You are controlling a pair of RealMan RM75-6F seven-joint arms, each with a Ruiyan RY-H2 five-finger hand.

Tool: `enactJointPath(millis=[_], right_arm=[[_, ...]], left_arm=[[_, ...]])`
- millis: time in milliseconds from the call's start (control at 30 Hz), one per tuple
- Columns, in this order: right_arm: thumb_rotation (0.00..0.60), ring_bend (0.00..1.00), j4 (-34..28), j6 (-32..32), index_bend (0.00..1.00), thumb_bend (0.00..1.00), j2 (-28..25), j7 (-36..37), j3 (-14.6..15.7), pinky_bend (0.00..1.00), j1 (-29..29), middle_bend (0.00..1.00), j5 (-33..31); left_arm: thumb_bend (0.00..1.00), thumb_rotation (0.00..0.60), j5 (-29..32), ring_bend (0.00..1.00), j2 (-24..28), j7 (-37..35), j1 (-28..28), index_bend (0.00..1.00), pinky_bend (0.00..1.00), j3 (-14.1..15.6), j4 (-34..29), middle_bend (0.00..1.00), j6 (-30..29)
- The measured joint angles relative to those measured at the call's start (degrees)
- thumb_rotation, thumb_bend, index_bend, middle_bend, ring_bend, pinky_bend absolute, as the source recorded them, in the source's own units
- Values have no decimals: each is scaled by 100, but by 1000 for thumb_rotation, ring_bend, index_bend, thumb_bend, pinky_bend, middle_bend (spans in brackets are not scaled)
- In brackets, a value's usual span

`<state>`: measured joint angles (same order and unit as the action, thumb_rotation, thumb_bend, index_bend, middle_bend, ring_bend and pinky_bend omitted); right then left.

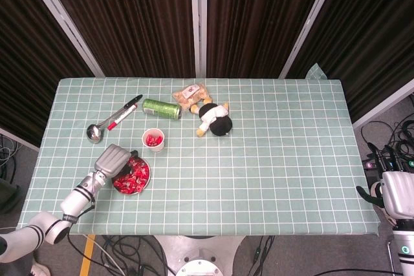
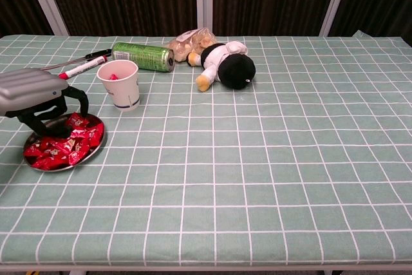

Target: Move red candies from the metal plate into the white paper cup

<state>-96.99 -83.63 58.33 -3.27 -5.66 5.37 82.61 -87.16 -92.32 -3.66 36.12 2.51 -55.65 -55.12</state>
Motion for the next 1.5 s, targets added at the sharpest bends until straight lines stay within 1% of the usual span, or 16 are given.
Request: enactJointPath(millis=[167, 367, 567, 700, 833, 933, 1000, 1167, 1233, 1367, 1500], right_arm=[[600, 69, -18, -2, 33, 86, 1, -30, 5, 252, -9, 270, -17], [600, 69, -33, 21, 33, 86, -6, -52, -8, 252, 5, 271, -45], [600, 69, -43, 19, 33, 86, -10, -60, -9, 252, 5, 271, -45], [600, 69, -48, 11, 33, 86, -17, -59, -10, 252, 0, 272, -49], [600, 69, -40, 15, 33, 85, -15, -42, -8, 252, 2, 272, -42], [600, 69, -14, 21, 33, 85, -8, -11, -6, 252, 4, 272, -37], [600, 69, 7, 32, 33, 85, -2, 15, -6, 252, 9, 272, -38], [600, 70, 62, 46, 33, 85, 7, 78, -7, 252, 15, 272, -35], [600, 69, 76, 47, 33, 85, 9, 96, -7, 252, 14, 271, -36], [600, 69, 118, 33, 33, 85, 12, 147, -2, 252, -6, 272, -46], [600, 69, 155, 31, 33, 86, 11, 191, -8, 252, -22, 272, -90]], left_arm=[[325, 600, -86, 876, -94, -83, 16, 477, 1000, 6, 150, 951, -68], [325, 600, -89, 876, -203, -70, 36, 505, 1000, 13, 365, 952, 12], [338, 600, -70, 879, -256, -84, 30, 578, 1000, 19, 455, 957, 76], [363, 600, -69, 888, -248, -208, 4, 621, 1000, -14, 424, 966, -35], [365, 600, -75, 889, -110, -435, -22, 625, 1000, -98, 195, 969, -258], [365, 600, -70, 889, 96, -534, -22, 625, 1000, -211, -118, 969, -433], [365, 600, -47, 889, 270, -559, 2, 625, 1000, -335, -376, 969, -532], [366, 600, 76, 889, 634, -533, 264, 624, 1000, -761, -924, 969, -564], [365, 600, 127, 889, 666, -497, 393, 621, 1000, -871, -1010, 969, -473], [365, 600, 306, 889, 651, -419, 689, 617, 1000, -1033, -1078, 968, -41], [364, 600, 500, 887, 533, -270, 953, 601, 1000, -1127, -1029, 964, 382]])
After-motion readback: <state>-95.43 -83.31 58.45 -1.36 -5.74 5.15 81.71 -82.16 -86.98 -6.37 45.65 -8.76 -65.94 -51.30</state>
